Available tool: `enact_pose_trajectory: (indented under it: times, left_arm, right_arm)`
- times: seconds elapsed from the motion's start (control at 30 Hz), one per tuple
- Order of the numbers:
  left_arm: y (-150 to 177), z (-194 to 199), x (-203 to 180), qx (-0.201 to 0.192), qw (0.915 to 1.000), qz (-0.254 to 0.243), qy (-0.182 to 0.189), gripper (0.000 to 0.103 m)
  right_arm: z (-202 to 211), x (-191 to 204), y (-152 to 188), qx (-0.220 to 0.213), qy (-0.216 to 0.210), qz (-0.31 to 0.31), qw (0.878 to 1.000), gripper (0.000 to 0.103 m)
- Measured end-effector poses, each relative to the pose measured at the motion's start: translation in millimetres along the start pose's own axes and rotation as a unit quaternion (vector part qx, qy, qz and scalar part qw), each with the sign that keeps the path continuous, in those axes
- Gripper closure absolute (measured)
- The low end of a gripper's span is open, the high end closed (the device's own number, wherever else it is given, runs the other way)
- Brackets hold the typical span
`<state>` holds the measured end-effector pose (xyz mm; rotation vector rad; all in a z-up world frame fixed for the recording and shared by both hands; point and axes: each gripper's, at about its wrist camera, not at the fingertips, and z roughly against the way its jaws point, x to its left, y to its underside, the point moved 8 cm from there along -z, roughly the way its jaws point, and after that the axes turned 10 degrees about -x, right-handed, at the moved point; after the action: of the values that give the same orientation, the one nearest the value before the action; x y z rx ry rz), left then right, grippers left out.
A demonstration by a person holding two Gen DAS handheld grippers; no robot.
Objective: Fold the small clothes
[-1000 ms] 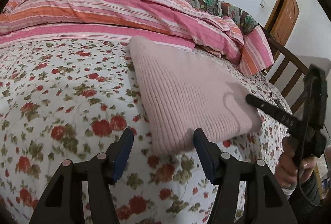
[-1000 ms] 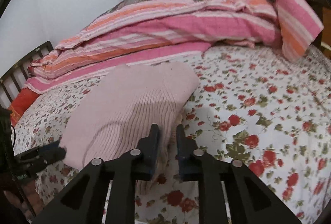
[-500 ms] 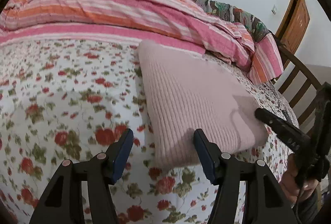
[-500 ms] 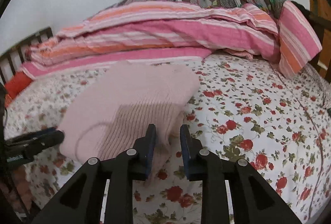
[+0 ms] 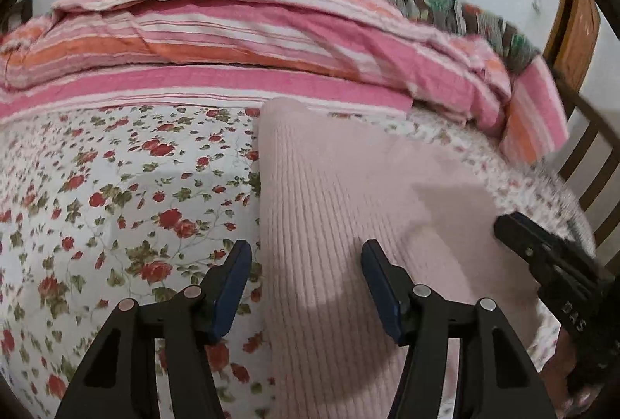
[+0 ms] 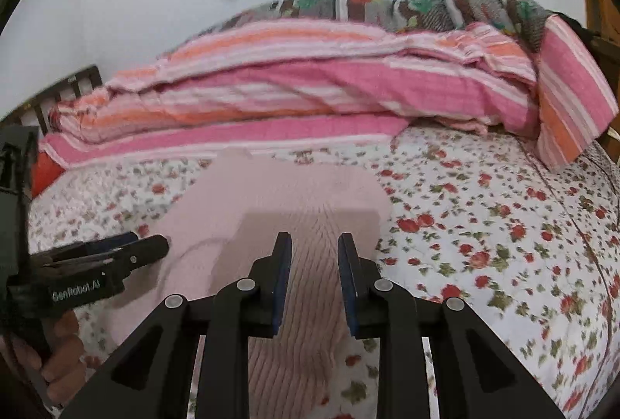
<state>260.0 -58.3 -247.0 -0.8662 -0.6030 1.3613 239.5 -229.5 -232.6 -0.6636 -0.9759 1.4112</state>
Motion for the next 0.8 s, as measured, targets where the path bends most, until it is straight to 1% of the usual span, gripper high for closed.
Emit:
enact_pose_trajectory:
  times: [0.03,0.07,0.1,0.17,0.27,0.4,0.53,0.63,0.8]
  left_arm:
    - [3,-3,0,0.003,1.0000,-0.004,-0.003,0.041]
    - [6,-5,0,0.004,1.0000,-0.004,-0.004,0.039]
    - [8,-8,1,0.002,1.0000,-0.001,0.000,0.038]
    - [12,-12,0,-0.005,1.0000,-0.008,0.001,0.035]
    - [15,-12,-2,-0.019,0.9995,-0.024,0.004,0.035]
    - [15,-13,-1,-0.020,0.9996,-0.021,0.008,0.035]
    - [15,-13,-3,-0.025,0.9994,-0.026,0.003,0.035]
    - [16,-13,-3,-0.025,0.9995,-0.020,0.002,0.035]
    - [18,-11,-2,-0.026,0.9995,-0.017,0.003,0.035]
  right_arm:
    - [-8,0,7,0.014,0.003,0.006,1.000,0.070]
    - [-17,0,15,0.024,0.006,0.019,1.000,0.069]
    - [-22,0,21,0.022,0.013,0.033,0.999,0.067]
    - [-23,-2,28,0.013,0.019,0.037,0.999,0.067]
    - [-24,-4,33,0.017,0.019,0.039,0.999,0.067]
    - [-26,-4,35,0.021,0.018,0.026,0.999,0.067]
    - [-29,-1,36,0.028,0.028,0.037,0.999,0.067]
    - [-31,-4,35,0.042,0.018,0.018,0.999,0.066]
    - [-29,-3,36,0.041,0.022,0.018,0.999,0.066]
